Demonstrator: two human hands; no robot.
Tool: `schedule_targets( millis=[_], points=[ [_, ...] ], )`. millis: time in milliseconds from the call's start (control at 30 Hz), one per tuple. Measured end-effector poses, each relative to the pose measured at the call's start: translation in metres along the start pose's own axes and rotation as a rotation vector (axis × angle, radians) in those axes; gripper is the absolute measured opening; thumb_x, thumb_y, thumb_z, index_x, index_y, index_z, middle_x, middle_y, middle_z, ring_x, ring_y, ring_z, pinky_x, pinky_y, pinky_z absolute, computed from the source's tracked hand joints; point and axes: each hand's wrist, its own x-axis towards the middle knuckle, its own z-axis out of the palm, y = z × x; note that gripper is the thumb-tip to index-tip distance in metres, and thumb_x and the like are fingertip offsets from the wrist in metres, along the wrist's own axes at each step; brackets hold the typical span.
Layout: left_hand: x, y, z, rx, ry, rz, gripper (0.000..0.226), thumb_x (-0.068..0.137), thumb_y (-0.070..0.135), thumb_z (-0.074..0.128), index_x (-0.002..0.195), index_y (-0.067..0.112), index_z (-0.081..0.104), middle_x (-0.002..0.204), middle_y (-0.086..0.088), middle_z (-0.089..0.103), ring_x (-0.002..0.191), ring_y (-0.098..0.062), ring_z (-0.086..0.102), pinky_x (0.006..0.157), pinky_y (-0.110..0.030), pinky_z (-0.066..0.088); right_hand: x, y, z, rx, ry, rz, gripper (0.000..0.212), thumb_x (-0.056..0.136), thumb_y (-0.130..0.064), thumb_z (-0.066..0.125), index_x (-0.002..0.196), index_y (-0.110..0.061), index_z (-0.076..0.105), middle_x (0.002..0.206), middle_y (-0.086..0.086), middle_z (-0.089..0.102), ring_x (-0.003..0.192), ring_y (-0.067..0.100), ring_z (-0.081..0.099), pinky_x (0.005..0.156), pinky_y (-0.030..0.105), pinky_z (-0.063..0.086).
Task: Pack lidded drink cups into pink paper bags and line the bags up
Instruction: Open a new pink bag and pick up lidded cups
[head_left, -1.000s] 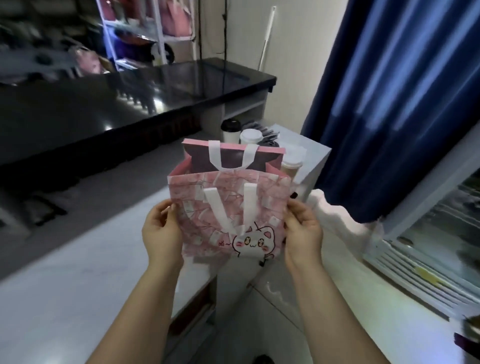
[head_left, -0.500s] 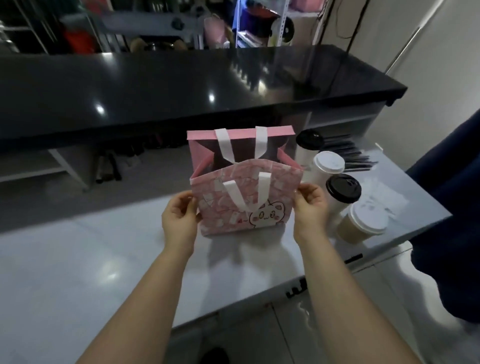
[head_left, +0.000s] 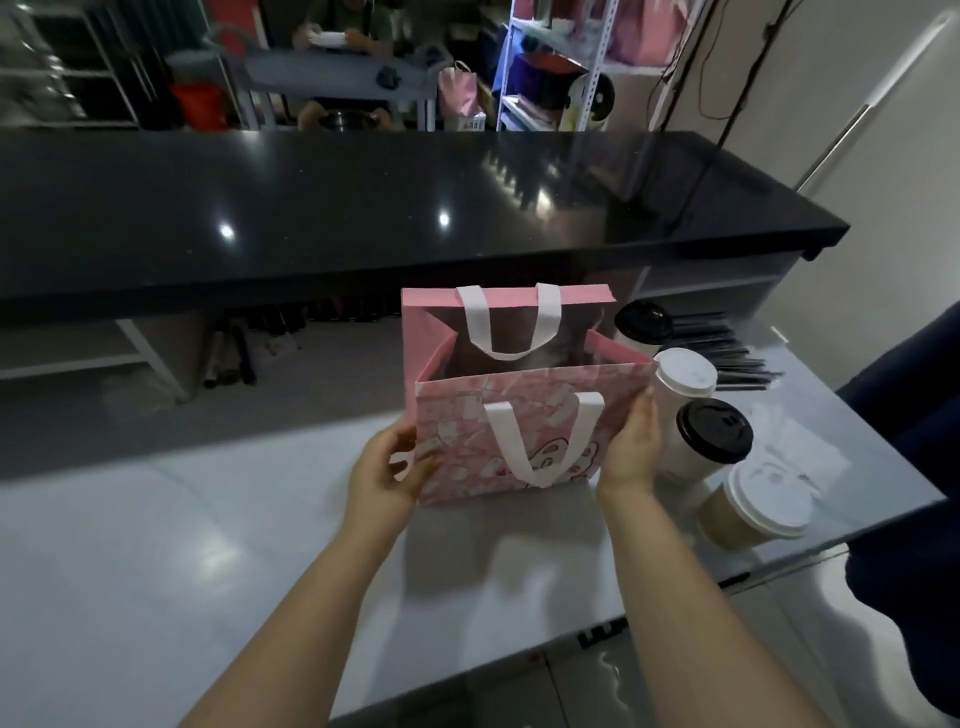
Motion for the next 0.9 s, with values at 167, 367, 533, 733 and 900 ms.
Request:
schedule_targets(
  millis=[167, 367, 533, 733, 900],
  points=[
    [-0.001, -0.003, 0.006, 0.097, 0.025, 0.005, 0.049, 0.075, 0.022, 0.083, 0.111, 0.042, 0.057, 0.114, 0.013, 0.062, 0.1, -0.003, 0.059, 0.085, -0.032, 0.054, -0.003, 0.005, -0.008, -0.013, -0.054, 0.016, 0.064, 0.098, -0.057, 0.029, 0.147, -0.016, 0.039, 0.149, 0.003, 0.044, 0.137, 0.016, 0.04, 0.116, 0.038, 0.03],
    [-0.033, -0.005, 0.045, 0.031, 0.316, -0.027, 0.059, 0.071, 0.027, 0.086, 0.113, 0.049, 0.05, 0.117, 0.019, 0.059, 0.104, 0.003, 0.058, 0.082, -0.024, 0.054, 0.004, 0.004, -0.052, -0.166, -0.322, -0.234, 0.018, 0.096, -0.036, 0.046, 0.111, -0.028, 0.052, 0.111, -0.006, 0.057, 0.1, -0.007, 0.055, 0.086, 0.012, 0.042],
    [-0.087, -0.008, 0.093, 0.044, 0.586, -0.224, 0.084, 0.073, 0.034, 0.085, 0.139, 0.037, 0.033, 0.135, 0.008, 0.044, 0.118, -0.009, 0.048, 0.094, -0.033, 0.046, 0.028, -0.019, -0.1, -0.415, -0.614, -0.368, 0.031, 0.092, -0.022, 0.06, 0.121, -0.025, 0.052, 0.118, -0.011, 0.056, 0.114, 0.01, 0.052, 0.1, 0.027, 0.04],
    [-0.139, 0.007, 0.174, 0.304, 0.404, -0.117, 0.067, 0.079, 0.036, 0.078, 0.136, 0.033, 0.042, 0.13, 0.012, 0.045, 0.12, -0.013, 0.045, 0.1, -0.035, 0.042, 0.04, -0.044, -0.167, -0.762, -0.731, -0.718, 0.037, 0.084, -0.015, 0.063, 0.121, -0.017, 0.057, 0.118, -0.012, 0.052, 0.116, 0.011, 0.042, 0.102, 0.024, 0.032],
    [-0.144, 0.05, 0.226, 0.614, 0.2, 0.17, 0.052, 0.082, 0.036, 0.075, 0.128, 0.018, 0.057, 0.124, 0.001, 0.059, 0.117, -0.023, 0.05, 0.1, -0.035, 0.038, 0.048, -0.05, -0.213, -1.1, -0.587, -0.639, 0.047, 0.081, -0.035, 0.069, 0.125, -0.023, 0.056, 0.131, 0.001, 0.049, 0.126, 0.027, 0.033, 0.107, 0.043, 0.024]
  ],
)
